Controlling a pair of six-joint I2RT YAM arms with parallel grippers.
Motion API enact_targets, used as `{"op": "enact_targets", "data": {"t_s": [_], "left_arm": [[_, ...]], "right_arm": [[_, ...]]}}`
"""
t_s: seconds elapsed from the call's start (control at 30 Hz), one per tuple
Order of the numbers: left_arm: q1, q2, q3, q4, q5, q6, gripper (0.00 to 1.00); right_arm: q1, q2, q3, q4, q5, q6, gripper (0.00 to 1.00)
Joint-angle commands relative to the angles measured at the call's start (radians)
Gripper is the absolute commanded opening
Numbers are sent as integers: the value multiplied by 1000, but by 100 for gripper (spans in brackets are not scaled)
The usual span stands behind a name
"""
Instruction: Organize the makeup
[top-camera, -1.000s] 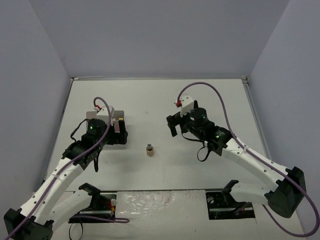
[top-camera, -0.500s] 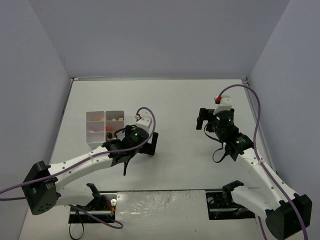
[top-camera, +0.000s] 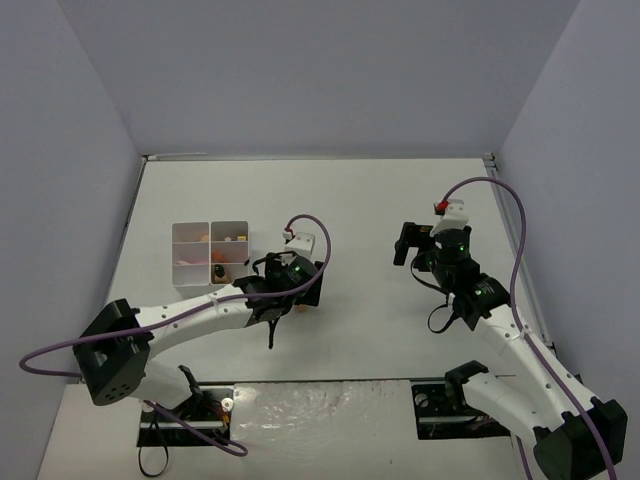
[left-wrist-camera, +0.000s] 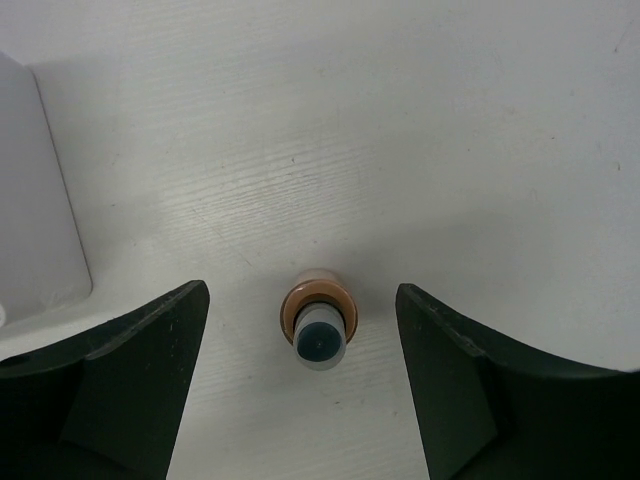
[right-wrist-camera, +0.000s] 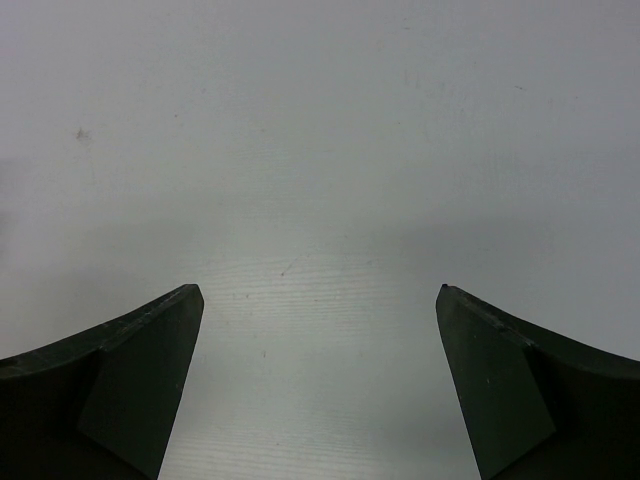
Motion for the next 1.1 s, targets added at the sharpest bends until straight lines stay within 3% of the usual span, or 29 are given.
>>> {"op": "enact_targets", "data": {"t_s": [0.0,0.57,1.07], "left_arm": [[-11,1,39,32,-42,-59,66],[-19,48,39,23,-19,-87,44],[-27,70,41,6,-11,-105,40]], "right_arm": [[-9,-3,6,55,25,6,100],[-12,1,-2,62,16,17,100],[-16,0,-9,65,4,12,100]]}}
